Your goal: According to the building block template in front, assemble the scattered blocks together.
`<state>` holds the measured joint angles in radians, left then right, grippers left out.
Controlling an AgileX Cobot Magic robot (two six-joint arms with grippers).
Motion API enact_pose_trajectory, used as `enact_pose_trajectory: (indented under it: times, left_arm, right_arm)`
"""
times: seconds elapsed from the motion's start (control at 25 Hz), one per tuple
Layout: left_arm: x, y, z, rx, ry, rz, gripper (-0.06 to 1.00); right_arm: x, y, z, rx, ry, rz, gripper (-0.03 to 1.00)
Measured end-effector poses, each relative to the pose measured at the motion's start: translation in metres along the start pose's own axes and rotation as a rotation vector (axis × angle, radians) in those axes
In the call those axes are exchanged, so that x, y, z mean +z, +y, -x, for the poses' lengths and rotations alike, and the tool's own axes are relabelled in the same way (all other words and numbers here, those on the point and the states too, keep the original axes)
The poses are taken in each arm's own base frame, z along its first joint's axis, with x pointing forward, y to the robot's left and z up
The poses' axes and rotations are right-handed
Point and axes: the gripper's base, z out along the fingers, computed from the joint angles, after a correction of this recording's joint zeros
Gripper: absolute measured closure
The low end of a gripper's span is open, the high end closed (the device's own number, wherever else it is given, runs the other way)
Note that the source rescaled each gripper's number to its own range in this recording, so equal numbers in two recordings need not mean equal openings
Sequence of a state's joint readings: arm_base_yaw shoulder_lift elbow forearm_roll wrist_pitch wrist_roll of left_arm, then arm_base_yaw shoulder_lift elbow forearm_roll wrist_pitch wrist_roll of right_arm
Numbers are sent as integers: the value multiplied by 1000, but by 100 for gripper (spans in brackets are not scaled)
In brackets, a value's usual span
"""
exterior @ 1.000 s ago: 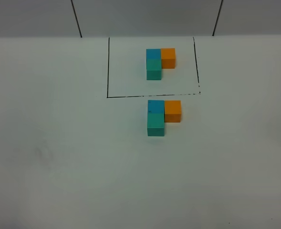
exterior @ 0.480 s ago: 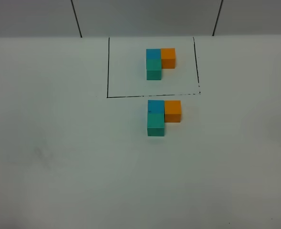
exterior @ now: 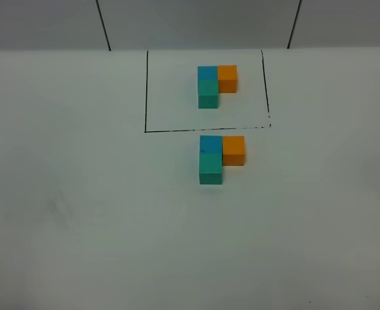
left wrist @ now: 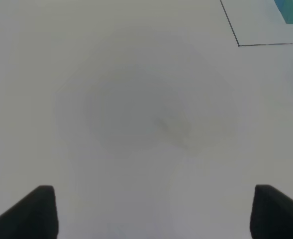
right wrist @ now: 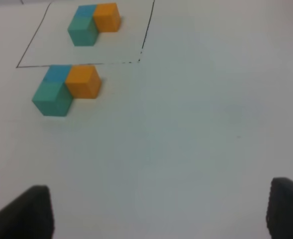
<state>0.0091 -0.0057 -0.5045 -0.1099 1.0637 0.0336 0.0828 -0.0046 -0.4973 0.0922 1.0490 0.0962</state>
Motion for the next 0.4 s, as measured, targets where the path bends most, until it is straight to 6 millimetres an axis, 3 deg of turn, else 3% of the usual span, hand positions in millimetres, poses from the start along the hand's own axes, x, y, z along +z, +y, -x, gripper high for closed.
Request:
enact_pose_trajectory:
  times: [0.4]
  left_arm:
    - [0,0,0,0,0,0,27]
  right_arm:
    - [0,0,0,24,-9,-47,23]
